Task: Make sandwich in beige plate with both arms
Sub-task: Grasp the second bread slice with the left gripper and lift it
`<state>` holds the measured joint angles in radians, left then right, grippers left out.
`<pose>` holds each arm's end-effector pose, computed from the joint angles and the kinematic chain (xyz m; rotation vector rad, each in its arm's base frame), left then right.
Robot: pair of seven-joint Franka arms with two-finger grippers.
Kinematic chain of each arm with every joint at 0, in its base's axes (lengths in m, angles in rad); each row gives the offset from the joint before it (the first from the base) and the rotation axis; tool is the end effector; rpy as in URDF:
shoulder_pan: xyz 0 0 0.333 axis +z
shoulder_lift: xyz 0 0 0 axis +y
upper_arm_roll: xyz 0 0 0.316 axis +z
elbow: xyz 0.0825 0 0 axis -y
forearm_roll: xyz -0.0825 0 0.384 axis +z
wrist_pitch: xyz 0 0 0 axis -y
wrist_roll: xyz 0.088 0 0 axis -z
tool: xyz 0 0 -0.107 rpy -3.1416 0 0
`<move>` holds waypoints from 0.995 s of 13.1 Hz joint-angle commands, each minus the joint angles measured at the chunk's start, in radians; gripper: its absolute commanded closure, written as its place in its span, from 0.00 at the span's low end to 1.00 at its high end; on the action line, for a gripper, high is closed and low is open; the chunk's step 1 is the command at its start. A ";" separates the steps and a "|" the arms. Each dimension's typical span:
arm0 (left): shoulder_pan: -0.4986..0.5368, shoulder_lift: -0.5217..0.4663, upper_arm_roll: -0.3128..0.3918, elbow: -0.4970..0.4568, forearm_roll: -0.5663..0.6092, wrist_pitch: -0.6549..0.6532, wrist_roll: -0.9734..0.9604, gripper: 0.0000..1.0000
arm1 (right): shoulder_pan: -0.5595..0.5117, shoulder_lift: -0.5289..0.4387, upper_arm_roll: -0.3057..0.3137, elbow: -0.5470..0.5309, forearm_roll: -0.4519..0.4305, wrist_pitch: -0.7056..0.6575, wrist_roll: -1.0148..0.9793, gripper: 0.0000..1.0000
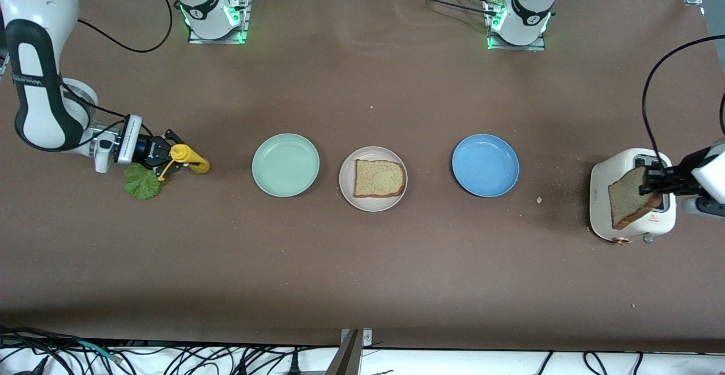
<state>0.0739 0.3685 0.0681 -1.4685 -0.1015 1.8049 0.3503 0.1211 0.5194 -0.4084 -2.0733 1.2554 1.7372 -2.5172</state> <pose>0.6628 0.0798 0.4676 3.0490 -0.2865 -0.0187 0.5335 -0.0699 0.1828 -1.6661 -1.4642 -0.9093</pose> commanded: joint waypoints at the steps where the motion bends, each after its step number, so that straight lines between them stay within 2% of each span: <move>1: -0.052 0.004 0.010 0.016 -0.027 -0.030 -0.033 1.00 | -0.017 0.047 0.003 0.009 0.038 -0.036 -0.057 1.00; 4: -0.088 0.004 0.010 0.017 -0.027 -0.038 -0.062 1.00 | -0.029 0.071 0.005 0.013 0.039 -0.036 -0.067 1.00; 5: -0.091 0.004 0.010 0.017 -0.029 -0.038 -0.071 1.00 | -0.029 0.080 0.006 0.015 0.051 -0.036 -0.074 0.85; 6: -0.097 0.004 0.009 0.017 -0.027 -0.038 -0.073 1.00 | -0.029 0.083 0.006 0.016 0.056 -0.036 -0.074 0.48; 7: -0.097 0.004 0.009 0.017 -0.027 -0.039 -0.071 1.00 | -0.029 0.083 0.006 0.018 0.058 -0.036 -0.074 0.45; 9: -0.106 0.004 0.002 0.017 -0.027 -0.041 -0.073 1.00 | -0.029 0.082 0.008 0.025 0.059 -0.036 -0.071 0.03; 13: -0.108 0.004 0.004 0.016 -0.018 -0.068 -0.115 1.00 | -0.027 0.071 0.002 0.035 0.053 -0.047 0.026 0.00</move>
<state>-0.0282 0.3705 0.0634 -1.4685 -0.1015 1.7740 0.2715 0.1069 0.5941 -0.4084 -2.0467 1.2955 1.7164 -2.5405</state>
